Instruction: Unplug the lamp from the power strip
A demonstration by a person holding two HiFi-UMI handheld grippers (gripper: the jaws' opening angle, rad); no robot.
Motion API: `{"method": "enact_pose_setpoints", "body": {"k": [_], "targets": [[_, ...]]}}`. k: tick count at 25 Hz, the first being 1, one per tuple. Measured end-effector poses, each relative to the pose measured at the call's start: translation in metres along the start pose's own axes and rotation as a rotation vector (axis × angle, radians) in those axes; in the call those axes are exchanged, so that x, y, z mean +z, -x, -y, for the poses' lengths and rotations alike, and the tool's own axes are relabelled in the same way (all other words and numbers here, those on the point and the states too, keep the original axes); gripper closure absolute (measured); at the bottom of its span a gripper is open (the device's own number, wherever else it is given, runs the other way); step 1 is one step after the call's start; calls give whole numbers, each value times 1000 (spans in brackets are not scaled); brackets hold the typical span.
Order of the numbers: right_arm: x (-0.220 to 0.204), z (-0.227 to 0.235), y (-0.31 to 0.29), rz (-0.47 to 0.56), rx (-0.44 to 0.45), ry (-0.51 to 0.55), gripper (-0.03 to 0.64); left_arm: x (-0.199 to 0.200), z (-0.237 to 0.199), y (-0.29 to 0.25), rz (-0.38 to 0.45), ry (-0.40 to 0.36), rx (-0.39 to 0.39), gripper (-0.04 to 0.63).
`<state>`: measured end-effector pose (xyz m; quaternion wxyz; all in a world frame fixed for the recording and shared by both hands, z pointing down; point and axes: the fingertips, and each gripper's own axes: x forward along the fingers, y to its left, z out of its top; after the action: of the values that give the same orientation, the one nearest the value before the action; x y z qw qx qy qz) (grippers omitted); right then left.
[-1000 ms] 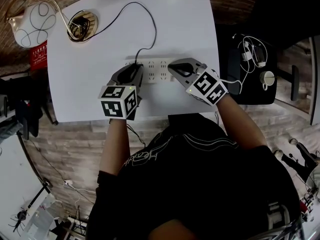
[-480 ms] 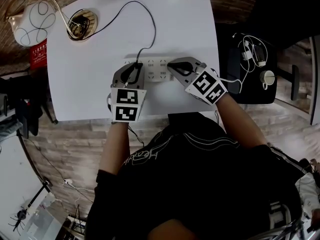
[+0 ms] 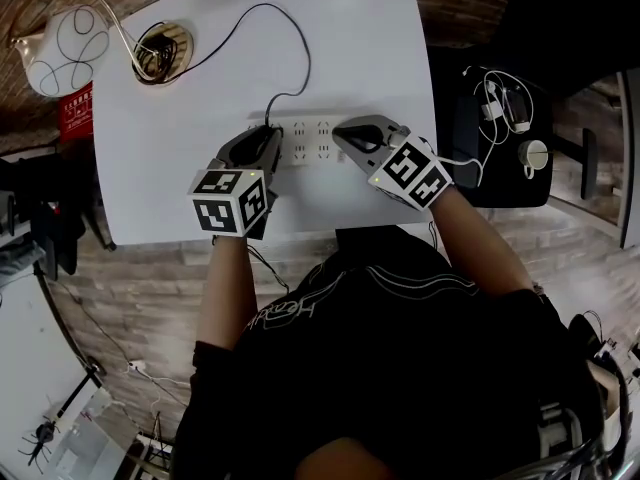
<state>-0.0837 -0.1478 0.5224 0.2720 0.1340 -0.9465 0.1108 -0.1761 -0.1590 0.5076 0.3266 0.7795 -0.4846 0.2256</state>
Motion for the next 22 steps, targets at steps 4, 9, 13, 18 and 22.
{"method": "enact_pose_setpoints", "body": {"k": [4,9,13,18,22], "targets": [[0,0,0,1,-5,4,620,1,3,0,-28,-134,59,529],[0,0,0,2,-2,5,620,0,11,2,-80,-420,178,537],[0,0,0,1,-6,14,620,-2,15,3,-87,-528,198,540],[0,0,0,2,-1,6,620,2,7,5,-32,-206,58,543],[0,0,0,1,-5,8,620,4,3,3,-31,-89,-3,541]]}}
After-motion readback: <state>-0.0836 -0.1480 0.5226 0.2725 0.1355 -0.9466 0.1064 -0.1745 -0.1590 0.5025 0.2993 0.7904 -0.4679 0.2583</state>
